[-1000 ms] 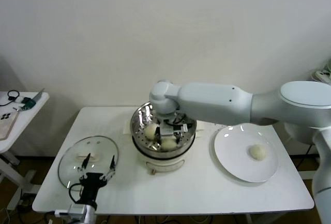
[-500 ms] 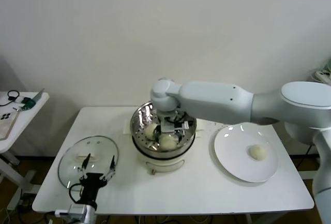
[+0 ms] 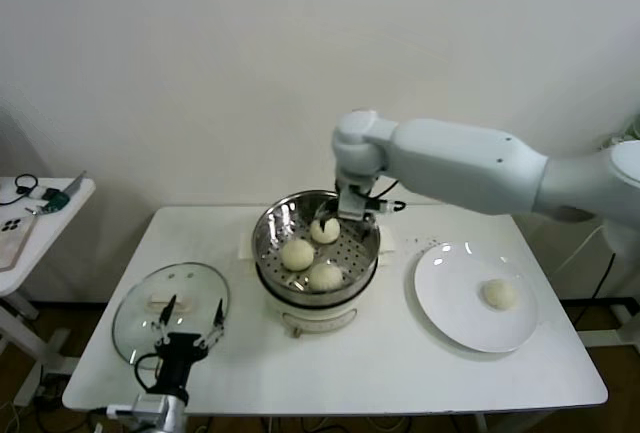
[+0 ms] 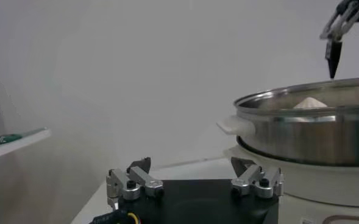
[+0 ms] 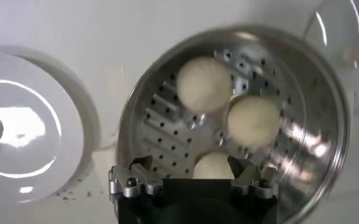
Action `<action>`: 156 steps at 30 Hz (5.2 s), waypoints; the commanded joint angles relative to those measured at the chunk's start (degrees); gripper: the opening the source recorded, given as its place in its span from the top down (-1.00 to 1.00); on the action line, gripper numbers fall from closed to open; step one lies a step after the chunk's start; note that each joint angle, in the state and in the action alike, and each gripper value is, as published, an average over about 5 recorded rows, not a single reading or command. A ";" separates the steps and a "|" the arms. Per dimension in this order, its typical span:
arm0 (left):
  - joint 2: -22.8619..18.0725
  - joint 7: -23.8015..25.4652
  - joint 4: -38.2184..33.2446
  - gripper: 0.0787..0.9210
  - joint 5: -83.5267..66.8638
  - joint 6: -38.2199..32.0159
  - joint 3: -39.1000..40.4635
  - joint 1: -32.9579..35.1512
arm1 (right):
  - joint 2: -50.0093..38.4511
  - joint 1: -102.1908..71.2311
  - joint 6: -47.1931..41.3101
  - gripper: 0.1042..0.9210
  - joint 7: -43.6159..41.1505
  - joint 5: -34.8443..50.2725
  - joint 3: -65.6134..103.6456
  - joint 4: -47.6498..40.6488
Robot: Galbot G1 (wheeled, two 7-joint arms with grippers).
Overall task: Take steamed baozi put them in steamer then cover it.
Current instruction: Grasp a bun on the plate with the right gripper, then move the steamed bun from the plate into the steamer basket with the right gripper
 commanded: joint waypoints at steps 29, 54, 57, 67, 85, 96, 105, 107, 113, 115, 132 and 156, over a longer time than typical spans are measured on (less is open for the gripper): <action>-1.83 -0.16 -2.42 -0.77 0.05 0.22 -2.20 0.51 | -35.75 -30.45 -27.65 -0.76 2.82 7.43 21.54 -13.49; -1.97 -0.54 -1.53 -0.77 0.99 0.53 -2.05 0.25 | -25.82 -37.11 -26.97 -0.76 3.16 3.22 28.51 -22.69; -1.91 -0.56 -1.51 -0.77 0.98 0.62 -1.96 0.09 | -25.28 -37.03 -26.89 -0.76 3.05 2.97 28.37 -23.26; -1.82 -0.64 -1.28 -0.77 0.97 0.82 -1.76 -0.37 | -24.20 -36.95 -26.42 -0.76 2.20 1.71 27.97 -24.72; -1.72 -0.64 -1.41 -0.77 0.90 0.79 -1.65 -0.43 | -24.55 -31.30 -27.88 -0.47 2.28 8.24 23.78 -23.81; -1.57 -0.48 -0.94 -0.77 1.16 0.66 0.10 -1.41 | -19.34 -3.96 -33.96 -0.47 3.90 30.81 1.52 -19.95; -0.64 -0.29 -0.97 -0.77 0.83 0.59 0.94 -1.80 | -11.01 10.37 -36.83 -0.47 4.98 44.60 -9.73 -17.28; -0.60 -0.25 -0.79 -0.77 0.79 0.45 1.12 -1.69 | -9.02 11.65 -37.37 -0.47 5.49 47.12 -11.05 -16.61; -0.41 -0.21 -0.82 -0.77 1.05 0.31 1.95 -1.21 | -3.05 11.50 -39.54 -0.47 7.73 53.58 -12.09 -15.73; -0.32 -0.23 -0.90 -0.77 1.08 0.40 2.14 -1.17 | -1.04 10.92 -40.32 -0.47 8.50 55.30 -12.42 -15.46; 0.77 -0.39 -0.97 -0.77 1.14 0.85 3.47 -2.60 | 8.26 7.24 -42.75 -0.47 11.02 60.29 -19.18 -14.50; 0.90 -0.42 -0.98 -0.77 0.40 0.64 3.26 -2.83 | 8.55 2.30 -42.54 -0.49 11.03 55.41 -23.13 -15.07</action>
